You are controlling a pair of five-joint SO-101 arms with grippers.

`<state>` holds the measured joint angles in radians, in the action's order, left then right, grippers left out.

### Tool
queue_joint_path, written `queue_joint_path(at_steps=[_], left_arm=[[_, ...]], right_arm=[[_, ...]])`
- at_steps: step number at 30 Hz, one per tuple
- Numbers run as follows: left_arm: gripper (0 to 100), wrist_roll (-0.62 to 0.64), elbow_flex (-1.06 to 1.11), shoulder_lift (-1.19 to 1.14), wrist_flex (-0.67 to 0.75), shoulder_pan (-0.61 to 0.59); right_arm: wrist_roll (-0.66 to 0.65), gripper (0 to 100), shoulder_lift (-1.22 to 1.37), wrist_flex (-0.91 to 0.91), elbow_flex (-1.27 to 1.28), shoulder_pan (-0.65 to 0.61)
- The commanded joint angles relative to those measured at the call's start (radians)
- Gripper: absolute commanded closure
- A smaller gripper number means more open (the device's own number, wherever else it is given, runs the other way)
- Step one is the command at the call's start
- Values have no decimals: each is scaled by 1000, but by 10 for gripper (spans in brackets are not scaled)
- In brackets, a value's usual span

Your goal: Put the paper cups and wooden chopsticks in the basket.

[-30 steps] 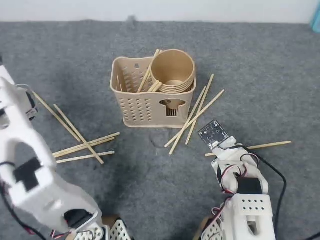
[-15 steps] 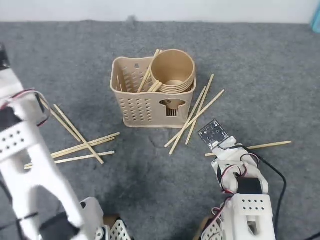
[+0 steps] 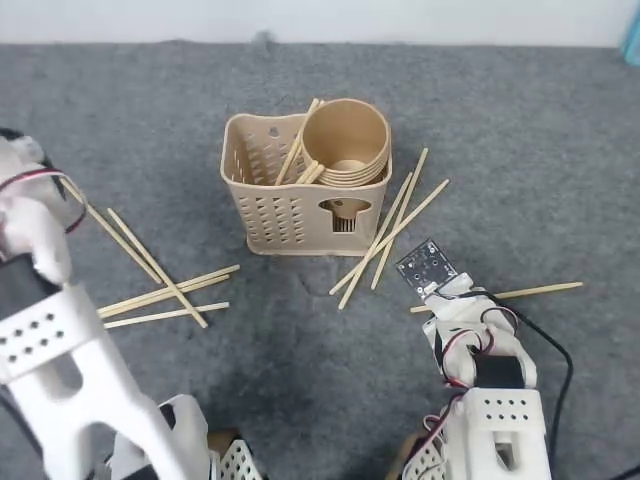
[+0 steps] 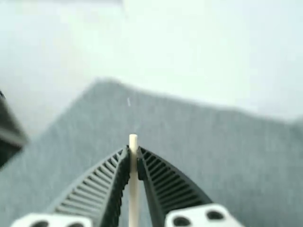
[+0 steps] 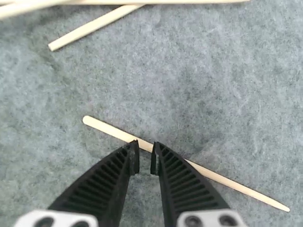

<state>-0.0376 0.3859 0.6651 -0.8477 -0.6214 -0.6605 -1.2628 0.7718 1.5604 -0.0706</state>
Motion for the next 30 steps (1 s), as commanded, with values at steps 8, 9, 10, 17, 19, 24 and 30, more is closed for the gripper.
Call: queue_joint_path(at_steps=[8,9,10,17,19,24,30], left_arm=[[988,127,4,87,466,95],[988,140,4,87,511,118],[988,146,4,87,551,138],[988,146,45,86,807,287],[988,146,93,87,925,345],[989,147,223,89,1177,494],[989,153,240,87,1120,585]], right_arm=[[9,945,-22,-24,-9,15],[9,945,-22,-24,-9,15],[9,945,-22,-24,-9,15],[9,945,-22,-24,-9,16],[9,945,-22,-25,-9,16],[9,945,-22,-25,-9,16],[9,945,-22,-25,-9,16]])
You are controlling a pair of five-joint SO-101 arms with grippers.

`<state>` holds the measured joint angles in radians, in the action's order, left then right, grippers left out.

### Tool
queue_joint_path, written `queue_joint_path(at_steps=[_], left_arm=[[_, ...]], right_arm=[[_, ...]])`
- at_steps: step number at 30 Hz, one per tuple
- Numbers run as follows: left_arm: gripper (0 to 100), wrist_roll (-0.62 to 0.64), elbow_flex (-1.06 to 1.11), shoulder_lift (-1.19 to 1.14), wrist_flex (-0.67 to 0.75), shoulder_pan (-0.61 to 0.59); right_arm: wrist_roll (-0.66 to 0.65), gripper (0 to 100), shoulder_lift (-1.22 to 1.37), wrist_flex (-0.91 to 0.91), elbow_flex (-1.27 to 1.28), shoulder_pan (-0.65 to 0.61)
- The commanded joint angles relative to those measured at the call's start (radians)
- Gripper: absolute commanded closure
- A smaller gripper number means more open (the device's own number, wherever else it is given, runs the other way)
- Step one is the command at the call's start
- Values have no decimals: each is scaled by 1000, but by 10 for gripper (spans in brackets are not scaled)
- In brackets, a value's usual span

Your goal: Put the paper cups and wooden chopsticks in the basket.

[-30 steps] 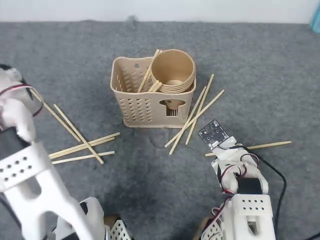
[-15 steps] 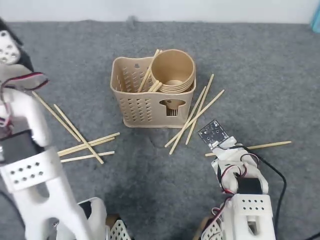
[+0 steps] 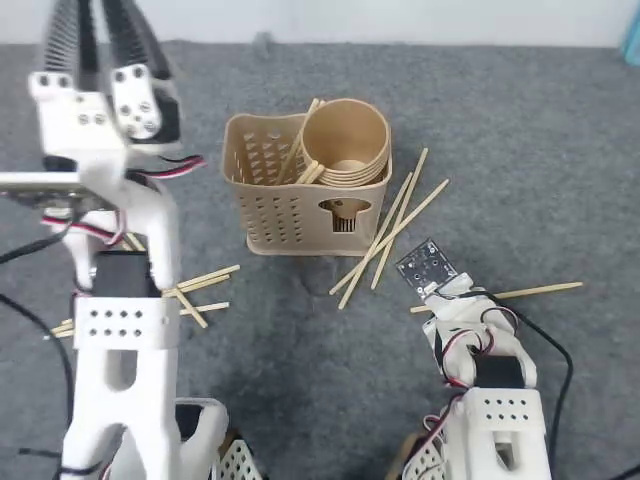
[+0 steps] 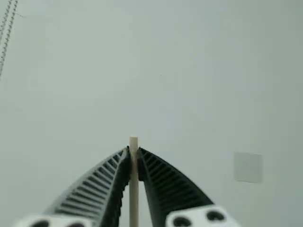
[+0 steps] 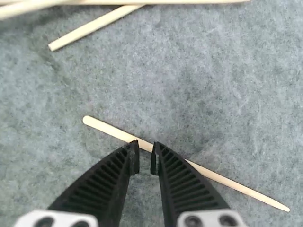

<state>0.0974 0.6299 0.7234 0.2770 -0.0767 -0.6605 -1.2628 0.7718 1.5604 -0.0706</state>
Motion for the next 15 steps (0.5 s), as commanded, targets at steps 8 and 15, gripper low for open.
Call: queue_joint_path(at_steps=[8,15], left_arm=[[989,109,73,21,-21,92],[989,109,160,28,-28,124]], right_arm=[[9,945,-22,-25,-11,16],[9,945,-22,-27,-11,16]])
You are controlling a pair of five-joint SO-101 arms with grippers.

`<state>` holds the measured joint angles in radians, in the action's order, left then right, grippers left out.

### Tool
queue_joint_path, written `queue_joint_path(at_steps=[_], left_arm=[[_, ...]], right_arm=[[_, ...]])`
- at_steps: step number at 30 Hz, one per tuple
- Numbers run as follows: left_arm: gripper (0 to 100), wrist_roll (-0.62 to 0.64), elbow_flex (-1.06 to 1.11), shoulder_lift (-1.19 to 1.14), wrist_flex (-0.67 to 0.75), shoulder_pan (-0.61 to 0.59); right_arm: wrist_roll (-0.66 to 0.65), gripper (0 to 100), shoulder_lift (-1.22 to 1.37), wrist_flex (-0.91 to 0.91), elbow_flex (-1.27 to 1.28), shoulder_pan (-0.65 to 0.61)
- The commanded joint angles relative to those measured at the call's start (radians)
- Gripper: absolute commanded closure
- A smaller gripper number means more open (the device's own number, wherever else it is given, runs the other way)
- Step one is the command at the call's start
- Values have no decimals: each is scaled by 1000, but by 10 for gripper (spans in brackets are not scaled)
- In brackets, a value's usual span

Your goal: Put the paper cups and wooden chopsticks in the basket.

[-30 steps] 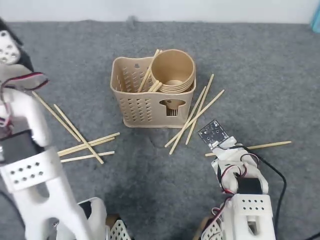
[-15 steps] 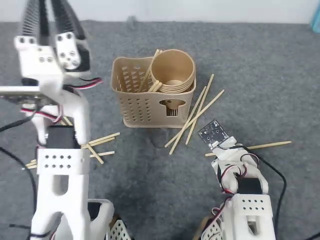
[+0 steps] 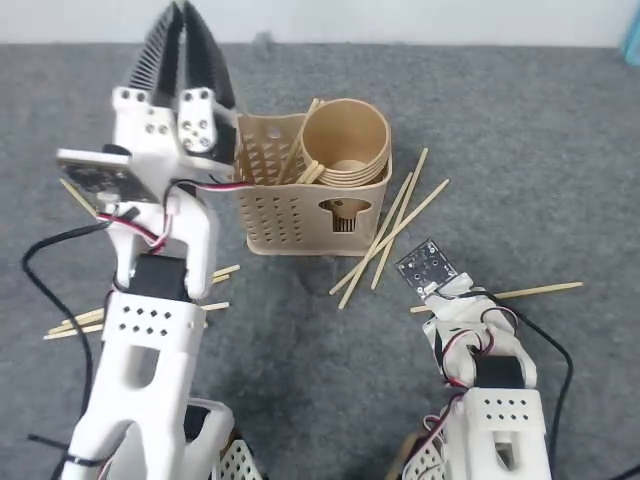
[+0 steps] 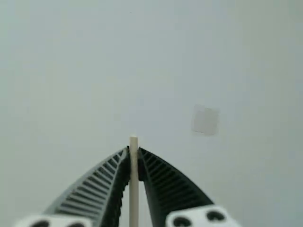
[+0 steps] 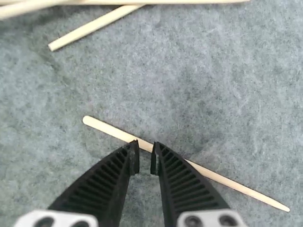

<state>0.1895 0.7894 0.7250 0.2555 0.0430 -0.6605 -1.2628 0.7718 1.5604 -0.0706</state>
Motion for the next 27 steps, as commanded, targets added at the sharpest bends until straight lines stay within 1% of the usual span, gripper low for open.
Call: queue_joint_path(at_steps=[1,5,12,14,17,19,21,27], left_arm=[[989,15,2,26,-6,3],[989,14,19,21,-6,-8],[987,12,125,28,-6,-41],[958,12,134,28,-6,-61],[874,18,139,28,-28,-95],[840,20,119,31,-103,-121],[844,20,79,34,-198,-152],[852,20,-97,83,-574,-242]], right_arm=[[9,945,-22,-27,-11,16],[9,945,-22,-39,-8,16],[9,945,-22,-42,-8,16],[9,945,-22,-42,-8,16],[9,945,-22,-41,-8,16],[9,945,-22,-42,-8,16],[9,945,-22,-42,-8,16],[9,945,-22,-44,-8,16]])
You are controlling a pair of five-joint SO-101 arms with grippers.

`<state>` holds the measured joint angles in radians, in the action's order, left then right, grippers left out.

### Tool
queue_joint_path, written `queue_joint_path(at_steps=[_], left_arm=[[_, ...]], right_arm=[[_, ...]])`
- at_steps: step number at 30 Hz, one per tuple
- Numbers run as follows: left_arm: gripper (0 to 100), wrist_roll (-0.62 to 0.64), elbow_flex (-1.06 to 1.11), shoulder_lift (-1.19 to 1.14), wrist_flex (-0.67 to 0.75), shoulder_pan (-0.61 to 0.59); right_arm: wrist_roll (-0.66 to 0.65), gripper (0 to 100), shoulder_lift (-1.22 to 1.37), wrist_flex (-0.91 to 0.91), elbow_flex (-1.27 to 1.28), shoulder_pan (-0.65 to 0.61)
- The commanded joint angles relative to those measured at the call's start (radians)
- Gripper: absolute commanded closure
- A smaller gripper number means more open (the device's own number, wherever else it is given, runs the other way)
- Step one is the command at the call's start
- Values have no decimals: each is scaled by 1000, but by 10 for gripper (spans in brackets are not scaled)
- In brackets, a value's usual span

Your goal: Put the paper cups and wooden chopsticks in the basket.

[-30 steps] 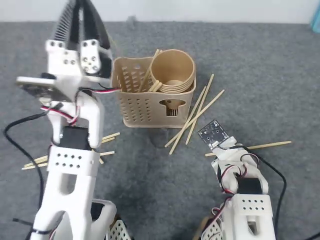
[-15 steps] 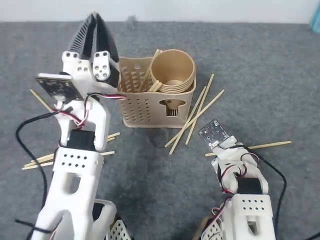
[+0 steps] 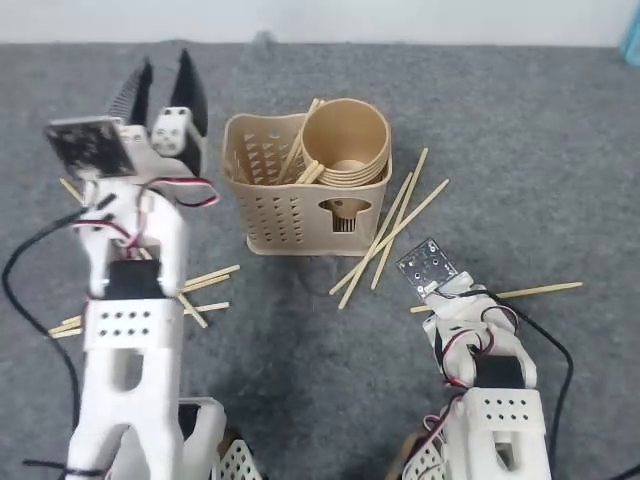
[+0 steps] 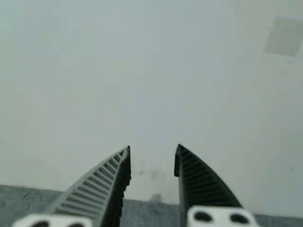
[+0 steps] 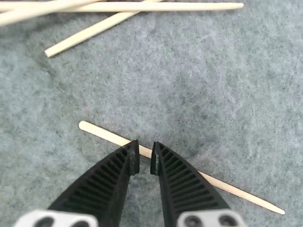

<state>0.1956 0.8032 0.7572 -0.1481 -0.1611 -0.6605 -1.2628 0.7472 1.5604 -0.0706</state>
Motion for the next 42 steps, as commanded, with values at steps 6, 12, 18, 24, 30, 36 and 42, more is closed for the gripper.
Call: queue_joint_path(at_steps=[6,12,18,24,30,36,42], left_arm=[[852,161,-309,54,-446,-160],[852,221,-332,48,-519,-288],[852,222,-338,-114,-517,-399],[852,222,-501,-437,-526,-480],[852,222,-730,-744,-654,-494],[852,222,-918,-1020,-690,-497],[852,222,-1079,-1246,-712,-497]], right_arm=[[9,945,-22,-16,-8,16],[9,945,-22,-13,-8,16],[9,945,-22,-12,-8,16],[9,945,-22,-12,-6,16],[9,945,-22,-12,-6,16],[9,945,-21,-12,-6,16],[9,945,-21,-13,-6,16]])
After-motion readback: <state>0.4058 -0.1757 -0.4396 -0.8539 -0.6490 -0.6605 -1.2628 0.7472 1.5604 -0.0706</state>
